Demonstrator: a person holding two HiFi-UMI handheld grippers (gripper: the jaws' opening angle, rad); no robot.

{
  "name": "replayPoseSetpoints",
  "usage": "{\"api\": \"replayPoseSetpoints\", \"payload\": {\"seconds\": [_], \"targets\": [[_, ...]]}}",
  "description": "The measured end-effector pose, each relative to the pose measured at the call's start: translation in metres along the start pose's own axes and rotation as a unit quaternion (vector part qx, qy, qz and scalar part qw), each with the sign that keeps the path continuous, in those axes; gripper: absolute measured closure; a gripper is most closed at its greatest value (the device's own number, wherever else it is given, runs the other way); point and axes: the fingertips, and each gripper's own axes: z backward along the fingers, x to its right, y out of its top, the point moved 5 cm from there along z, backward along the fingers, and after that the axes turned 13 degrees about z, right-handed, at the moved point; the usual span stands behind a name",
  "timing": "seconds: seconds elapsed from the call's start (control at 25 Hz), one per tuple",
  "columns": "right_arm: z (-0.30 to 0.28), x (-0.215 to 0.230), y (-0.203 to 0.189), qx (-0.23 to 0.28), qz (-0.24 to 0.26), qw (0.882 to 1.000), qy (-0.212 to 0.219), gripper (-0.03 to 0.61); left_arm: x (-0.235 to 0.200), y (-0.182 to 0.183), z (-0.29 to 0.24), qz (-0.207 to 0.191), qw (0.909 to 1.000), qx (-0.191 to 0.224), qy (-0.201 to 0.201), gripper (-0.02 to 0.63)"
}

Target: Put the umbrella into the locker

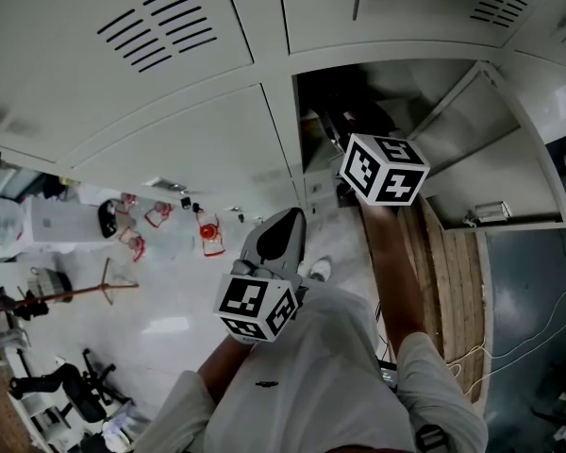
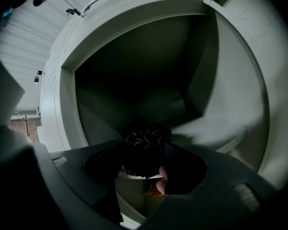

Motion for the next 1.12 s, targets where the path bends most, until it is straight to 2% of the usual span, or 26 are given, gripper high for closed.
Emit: {"api": "replayPoseSetpoints", "payload": {"seconds": [0.32,0.72,0.92,1.12], "targets": [[-0.022,-0.004,0.003,-0.013,-0.003,1.0,0.008,0.334,-0.007,0.003,-0.003,0.007,0.9999,0.002,0.007,0.595],[-0.034,-0.005,0.002,-0.021,-0.021,0.998,0.052,0.32,-0.005,0.003,-0.004,0.007,0.9999,0.004,0.011,0.595],[-0.025,-0.003,0.0,-0.019,-0.031,0.998,0.05,0.311,-0.003,0.002,0.002,0.008,0.9998,0.011,0.013,0.597],[-0.007,-0.002,-0.004,-0.019,-0.01,0.999,0.036,0.316,0.002,-0.005,0.006,0.007,0.9999,0.012,0.009,0.595]]}}
